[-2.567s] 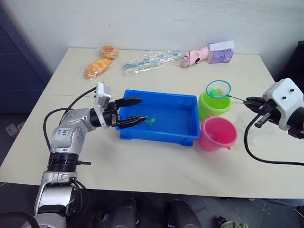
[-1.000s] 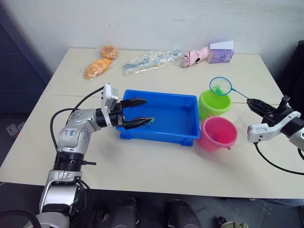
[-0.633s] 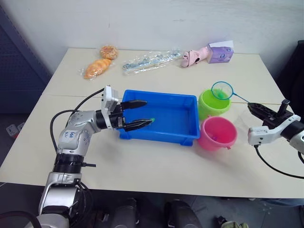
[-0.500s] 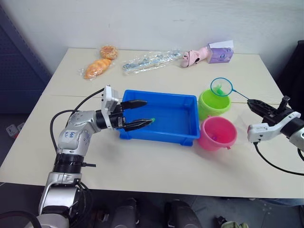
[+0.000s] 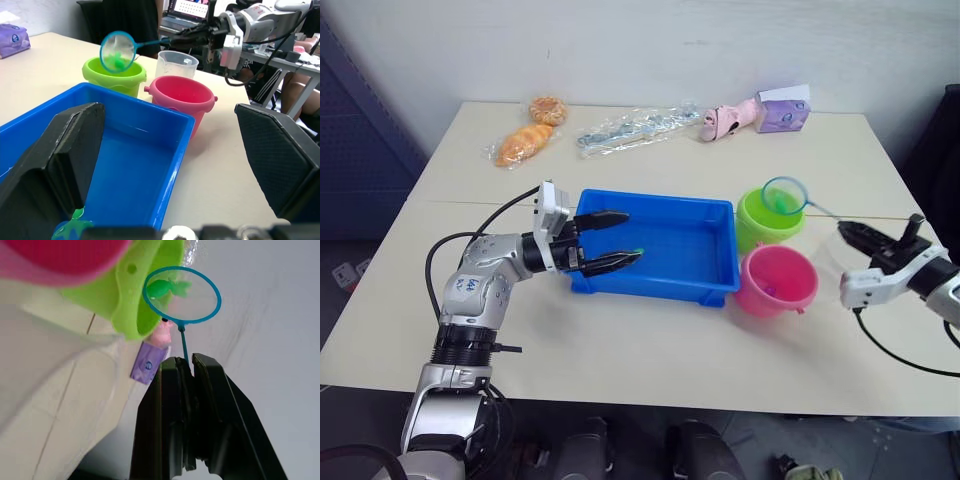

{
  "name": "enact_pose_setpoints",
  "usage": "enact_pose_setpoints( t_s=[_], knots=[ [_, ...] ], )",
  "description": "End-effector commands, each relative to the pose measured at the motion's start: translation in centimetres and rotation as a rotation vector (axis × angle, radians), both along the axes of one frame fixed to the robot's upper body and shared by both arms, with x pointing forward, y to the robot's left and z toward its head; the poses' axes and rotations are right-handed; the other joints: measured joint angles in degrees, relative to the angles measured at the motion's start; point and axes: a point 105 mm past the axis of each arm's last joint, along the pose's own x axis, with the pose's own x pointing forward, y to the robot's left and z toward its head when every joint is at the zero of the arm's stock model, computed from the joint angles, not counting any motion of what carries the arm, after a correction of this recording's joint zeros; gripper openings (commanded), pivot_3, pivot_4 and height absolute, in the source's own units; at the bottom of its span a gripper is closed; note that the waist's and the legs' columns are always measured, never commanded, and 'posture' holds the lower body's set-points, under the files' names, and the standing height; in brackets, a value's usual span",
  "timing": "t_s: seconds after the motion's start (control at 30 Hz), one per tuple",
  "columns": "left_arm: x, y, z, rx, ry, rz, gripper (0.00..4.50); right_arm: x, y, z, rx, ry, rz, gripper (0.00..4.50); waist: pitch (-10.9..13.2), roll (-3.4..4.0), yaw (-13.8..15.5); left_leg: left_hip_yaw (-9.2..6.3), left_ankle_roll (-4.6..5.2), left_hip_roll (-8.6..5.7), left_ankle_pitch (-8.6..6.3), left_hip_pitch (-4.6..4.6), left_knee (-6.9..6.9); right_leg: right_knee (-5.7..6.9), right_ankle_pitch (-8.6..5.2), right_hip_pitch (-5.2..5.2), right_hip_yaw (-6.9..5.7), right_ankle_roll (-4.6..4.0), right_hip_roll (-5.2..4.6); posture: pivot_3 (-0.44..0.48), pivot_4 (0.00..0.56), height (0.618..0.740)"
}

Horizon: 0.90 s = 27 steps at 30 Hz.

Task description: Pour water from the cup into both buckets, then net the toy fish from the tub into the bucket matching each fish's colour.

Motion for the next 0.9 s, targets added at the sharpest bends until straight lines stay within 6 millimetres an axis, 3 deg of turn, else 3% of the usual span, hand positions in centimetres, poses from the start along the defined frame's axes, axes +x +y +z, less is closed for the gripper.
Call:
enact_pose_setpoints(
  t_s=[0.03,0.17,0.33,0.47,0.53,0.63,0.77,0.9],
  knots=[
    [-0.6,0.0,1.0,-0.011,-0.051,-0.014,4.46,0.6,-1.8,3.3,0.020,-0.126,-0.076,0.00,0.00,0.00,0.06,0.01,0.01,-0.01,0.00,0.00,0.01,0.00,0.00,0.00,0.01,0.00,-0.01,0.000,0.150,0.740],
    [-0.6,0.0,1.0,-0.012,-0.052,-0.008,4.46,0.4,-0.5,2.4,0.014,-0.079,-0.022,0.00,0.00,0.01,0.12,-0.01,0.00,0.02,0.01,0.00,0.01,0.00,0.00,0.00,-0.01,0.00,0.01,0.000,0.150,0.740],
    [-0.6,0.1,1.0,-0.013,-0.053,0.001,4.46,0.3,-0.7,3.7,0.108,-0.117,-0.048,0.00,-0.01,0.02,0.24,0.01,0.01,0.00,0.01,0.00,0.02,0.01,0.00,0.00,0.01,0.00,-0.01,0.000,0.150,0.740],
    [-0.7,1.7,1.6,-0.024,-0.067,0.022,4.46,0.1,1.9,7.2,0.493,-0.077,0.038,0.00,-0.01,0.01,-0.24,0.02,0.01,0.03,0.01,0.00,0.01,0.01,0.00,0.00,0.00,0.00,0.03,0.000,0.150,0.740],
    [-0.7,3.5,1.8,-0.039,-0.079,0.055,4.46,0.3,3.8,8.2,0.757,0.082,0.068,0.00,0.00,0.01,-1.09,0.01,0.01,0.07,0.01,0.00,0.01,0.02,0.00,0.01,-0.01,0.00,0.06,0.000,0.150,0.740],
    [-0.8,5.8,1.2,-0.002,-0.071,0.102,4.46,-0.5,8.0,7.2,0.994,0.466,0.134,0.00,-0.01,0.01,-1.10,-0.03,0.00,0.19,0.02,0.02,0.02,0.04,0.00,0.03,-0.07,0.00,0.13,0.000,0.150,0.740],
    [-0.6,8.5,0.7,0.033,-0.052,0.180,4.46,-1.2,12.5,5.0,0.910,0.724,0.122,0.00,-0.01,0.02,-0.91,-0.16,0.08,0.17,-0.03,0.05,0.05,-0.02,0.01,0.12,-0.13,-0.02,0.03,0.000,0.150,0.740],
    [-0.7,10.1,0.0,0.085,-0.052,0.224,4.46,-0.1,14.0,2.7,0.743,0.729,0.046,0.00,-0.01,0.01,-0.66,-0.18,0.22,0.05,-0.11,0.04,0.09,-0.08,0.02,0.13,-0.11,-0.03,-0.11,0.000,0.150,0.740]
  ],
)
